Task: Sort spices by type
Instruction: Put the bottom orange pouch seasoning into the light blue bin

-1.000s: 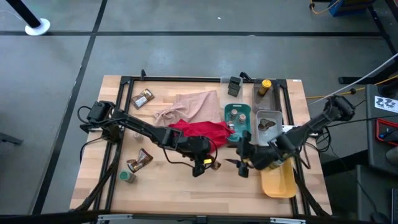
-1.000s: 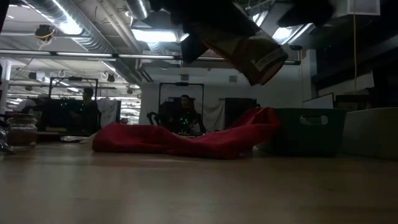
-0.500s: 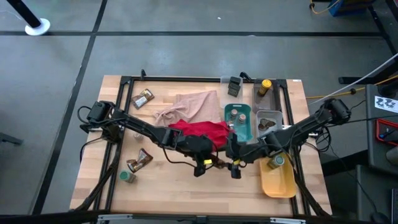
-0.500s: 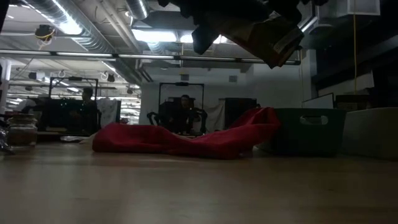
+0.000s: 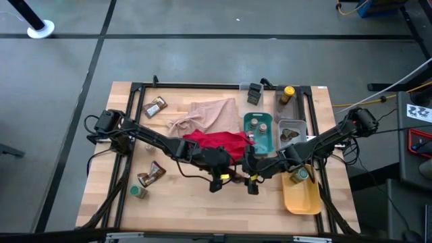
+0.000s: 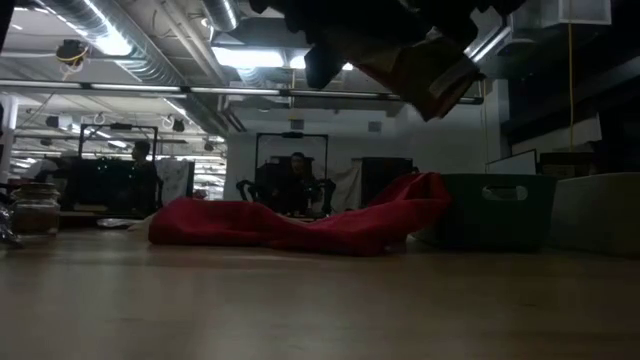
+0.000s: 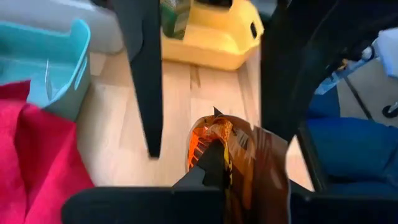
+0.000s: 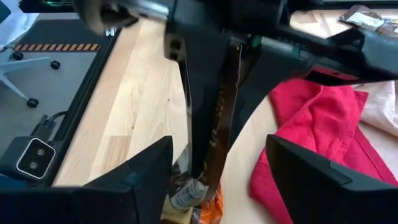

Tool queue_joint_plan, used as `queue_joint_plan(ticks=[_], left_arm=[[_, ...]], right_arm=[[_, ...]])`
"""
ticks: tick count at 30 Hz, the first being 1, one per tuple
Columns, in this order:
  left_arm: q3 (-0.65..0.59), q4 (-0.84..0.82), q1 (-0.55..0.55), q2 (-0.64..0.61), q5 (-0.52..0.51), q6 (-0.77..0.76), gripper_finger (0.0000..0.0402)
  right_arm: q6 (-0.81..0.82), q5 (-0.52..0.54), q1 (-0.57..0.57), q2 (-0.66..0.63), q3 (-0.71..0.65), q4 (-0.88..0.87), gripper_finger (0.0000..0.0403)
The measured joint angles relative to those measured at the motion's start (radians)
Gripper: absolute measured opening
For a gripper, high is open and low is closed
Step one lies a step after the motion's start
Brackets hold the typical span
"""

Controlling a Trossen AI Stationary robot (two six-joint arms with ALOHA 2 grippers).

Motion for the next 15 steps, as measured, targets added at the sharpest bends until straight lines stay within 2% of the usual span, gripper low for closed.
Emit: queue_joint_plan(ticks=[9, 15], left_arm=[[0.000, -0.037, -0.015, 0.000, -0.003, 0.005, 0.0000], [0.000, -0.035, -0.022, 0.000, -0.017, 0.006, 0.0000]], right_arm=[[0.000, -0.025, 0.000, 0.000, 0.002, -0.004, 0.0249], [0.001, -0.035, 0.000, 0.000, 0.002, -0.004, 0.0195]])
